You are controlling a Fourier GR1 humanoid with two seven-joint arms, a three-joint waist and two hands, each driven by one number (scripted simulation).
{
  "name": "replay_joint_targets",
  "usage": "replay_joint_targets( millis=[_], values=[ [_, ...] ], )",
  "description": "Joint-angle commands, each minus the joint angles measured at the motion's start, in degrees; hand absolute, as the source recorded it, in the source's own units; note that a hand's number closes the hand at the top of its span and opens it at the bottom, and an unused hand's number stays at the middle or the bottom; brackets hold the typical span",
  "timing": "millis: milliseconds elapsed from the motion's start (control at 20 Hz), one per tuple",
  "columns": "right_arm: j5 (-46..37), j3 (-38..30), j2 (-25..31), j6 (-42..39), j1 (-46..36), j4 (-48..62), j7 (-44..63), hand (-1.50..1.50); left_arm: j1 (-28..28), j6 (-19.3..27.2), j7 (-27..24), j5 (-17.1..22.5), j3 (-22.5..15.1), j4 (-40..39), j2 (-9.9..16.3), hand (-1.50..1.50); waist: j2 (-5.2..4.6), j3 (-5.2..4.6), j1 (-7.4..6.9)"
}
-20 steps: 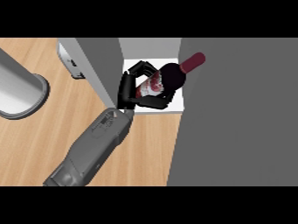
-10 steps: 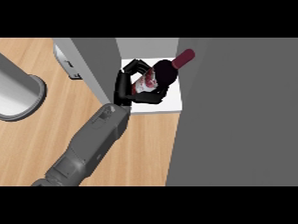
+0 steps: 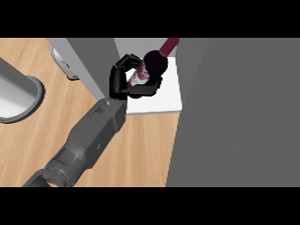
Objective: Pick up the wine, place it into the cabinet and close the cabinet
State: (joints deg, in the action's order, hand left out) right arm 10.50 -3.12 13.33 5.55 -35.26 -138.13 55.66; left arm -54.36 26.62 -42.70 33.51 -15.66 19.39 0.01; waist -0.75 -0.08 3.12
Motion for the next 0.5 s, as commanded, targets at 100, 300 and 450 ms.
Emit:
replay_joint_targets(
  millis=[100, 300, 450],
  values=[
    [3.02, -0.73, -0.70, 0.38, 1.08, -2.81, 0.83, -1.50, -4.42, -2.87, -1.88, 0.57, 2.90, -6.89, -0.01, 1.50, -0.17, 0.02, 0.06],
    [1.02, 2.59, -2.30, -0.08, 3.13, -3.94, -1.11, -1.50, -6.94, 0.40, -2.62, 0.07, 2.87, -8.98, -0.01, 1.50, -0.36, 0.02, 0.66],
    [2.48, -0.28, -0.76, -0.88, 4.55, -5.37, -0.44, -1.50, -10.77, 6.03, -0.86, -1.44, 3.05, -11.87, 1.06, 1.50, -0.35, 0.09, 1.18]
  ],
)
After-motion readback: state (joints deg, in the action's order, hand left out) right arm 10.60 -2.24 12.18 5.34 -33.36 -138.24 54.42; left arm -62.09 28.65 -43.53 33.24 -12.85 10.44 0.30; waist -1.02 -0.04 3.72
